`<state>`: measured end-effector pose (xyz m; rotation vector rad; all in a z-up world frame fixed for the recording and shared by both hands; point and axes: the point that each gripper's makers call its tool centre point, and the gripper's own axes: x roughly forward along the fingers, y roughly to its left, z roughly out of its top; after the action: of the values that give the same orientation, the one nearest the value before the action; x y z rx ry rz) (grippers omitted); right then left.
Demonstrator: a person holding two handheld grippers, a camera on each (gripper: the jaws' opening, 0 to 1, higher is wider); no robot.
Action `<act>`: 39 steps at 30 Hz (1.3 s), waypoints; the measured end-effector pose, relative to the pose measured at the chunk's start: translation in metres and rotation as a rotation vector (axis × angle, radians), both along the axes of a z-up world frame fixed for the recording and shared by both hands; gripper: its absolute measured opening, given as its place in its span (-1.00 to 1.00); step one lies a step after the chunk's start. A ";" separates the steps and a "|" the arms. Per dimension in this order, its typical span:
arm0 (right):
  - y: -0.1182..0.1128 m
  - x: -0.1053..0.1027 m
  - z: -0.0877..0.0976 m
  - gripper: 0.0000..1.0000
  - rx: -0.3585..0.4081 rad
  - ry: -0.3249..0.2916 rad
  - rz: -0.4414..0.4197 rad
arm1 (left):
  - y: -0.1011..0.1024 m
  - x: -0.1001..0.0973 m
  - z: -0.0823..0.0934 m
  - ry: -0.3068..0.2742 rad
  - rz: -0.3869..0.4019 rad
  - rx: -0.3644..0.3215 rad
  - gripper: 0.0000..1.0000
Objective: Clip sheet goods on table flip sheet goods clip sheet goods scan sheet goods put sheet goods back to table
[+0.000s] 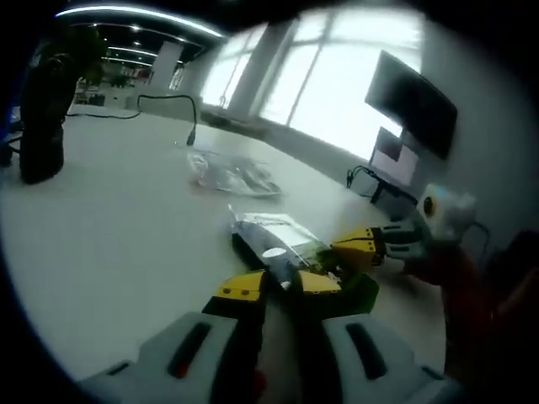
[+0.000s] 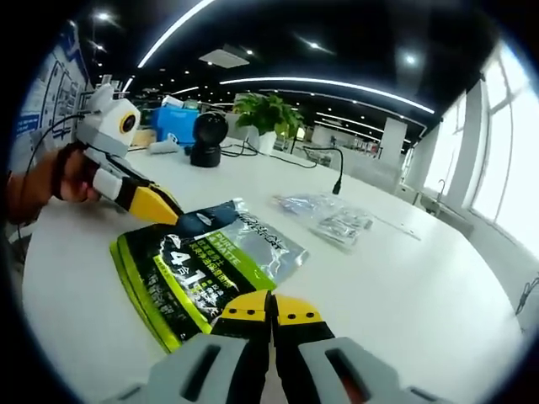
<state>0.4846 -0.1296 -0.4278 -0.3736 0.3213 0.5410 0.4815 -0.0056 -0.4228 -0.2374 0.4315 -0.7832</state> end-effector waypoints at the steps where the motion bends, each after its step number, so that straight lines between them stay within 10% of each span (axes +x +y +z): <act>1: 0.000 0.000 0.000 -1.00 -0.001 -0.001 0.001 | -0.002 -0.001 0.000 0.013 -0.002 -0.012 -0.85; 8: 0.000 -0.001 0.000 -1.00 -0.003 -0.010 0.005 | -0.002 0.001 0.008 0.016 0.004 -0.049 -0.85; 17: 0.000 0.000 0.000 -1.00 0.005 -0.015 0.008 | -0.006 -0.001 0.029 0.129 0.006 -0.278 -0.86; 39: 0.003 0.000 -0.001 -1.00 0.021 -0.021 0.012 | -0.021 0.000 0.041 0.158 -0.013 -0.285 -1.00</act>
<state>0.4849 -0.1267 -0.4293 -0.3605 0.2931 0.5520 0.4812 -0.0271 -0.3823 -0.5656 0.4702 -0.8417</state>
